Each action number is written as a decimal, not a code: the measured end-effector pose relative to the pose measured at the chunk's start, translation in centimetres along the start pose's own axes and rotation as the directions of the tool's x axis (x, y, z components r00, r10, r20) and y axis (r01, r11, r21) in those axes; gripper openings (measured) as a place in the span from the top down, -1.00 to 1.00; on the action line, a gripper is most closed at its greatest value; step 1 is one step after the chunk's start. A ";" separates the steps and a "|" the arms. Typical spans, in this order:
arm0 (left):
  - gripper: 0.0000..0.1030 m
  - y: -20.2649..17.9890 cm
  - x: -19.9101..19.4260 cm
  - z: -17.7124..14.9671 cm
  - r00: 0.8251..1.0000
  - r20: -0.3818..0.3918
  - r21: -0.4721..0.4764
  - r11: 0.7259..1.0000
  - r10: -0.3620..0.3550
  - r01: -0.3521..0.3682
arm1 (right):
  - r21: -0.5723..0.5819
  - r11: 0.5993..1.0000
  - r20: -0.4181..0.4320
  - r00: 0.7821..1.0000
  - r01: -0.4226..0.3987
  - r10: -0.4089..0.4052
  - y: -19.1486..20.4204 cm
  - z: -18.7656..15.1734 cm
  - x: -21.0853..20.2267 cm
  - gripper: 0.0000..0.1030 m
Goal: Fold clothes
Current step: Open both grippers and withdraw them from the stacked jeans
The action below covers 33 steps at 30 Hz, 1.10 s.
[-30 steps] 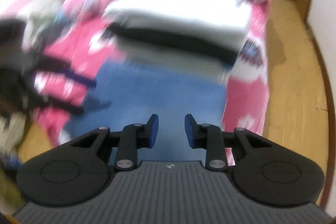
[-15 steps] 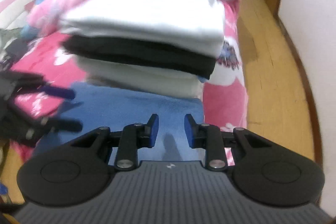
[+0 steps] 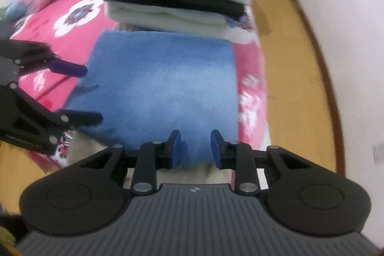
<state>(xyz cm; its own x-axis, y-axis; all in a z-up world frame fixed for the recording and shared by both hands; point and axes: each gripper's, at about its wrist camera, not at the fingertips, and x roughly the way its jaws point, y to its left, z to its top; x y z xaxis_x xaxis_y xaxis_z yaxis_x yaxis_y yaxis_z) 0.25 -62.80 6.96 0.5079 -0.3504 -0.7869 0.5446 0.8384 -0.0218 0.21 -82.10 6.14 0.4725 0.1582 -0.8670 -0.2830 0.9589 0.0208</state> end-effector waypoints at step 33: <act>-0.99 -2.9 -35.2 -2.6 0.963 0.225 -0.262 0.961 0.148 -0.086 | 0.366 0.922 0.262 0.936 0.127 -0.233 17.7 -3.0 -30.1 -0.84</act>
<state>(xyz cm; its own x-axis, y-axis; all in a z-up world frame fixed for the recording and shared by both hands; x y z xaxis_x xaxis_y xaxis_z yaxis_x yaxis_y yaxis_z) -20.94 -51.85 33.15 0.7195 -0.3075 -0.6228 0.3048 0.9455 -0.1146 -21.54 -70.60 31.05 0.7270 -0.0140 -0.6865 0.1050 0.9903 0.0911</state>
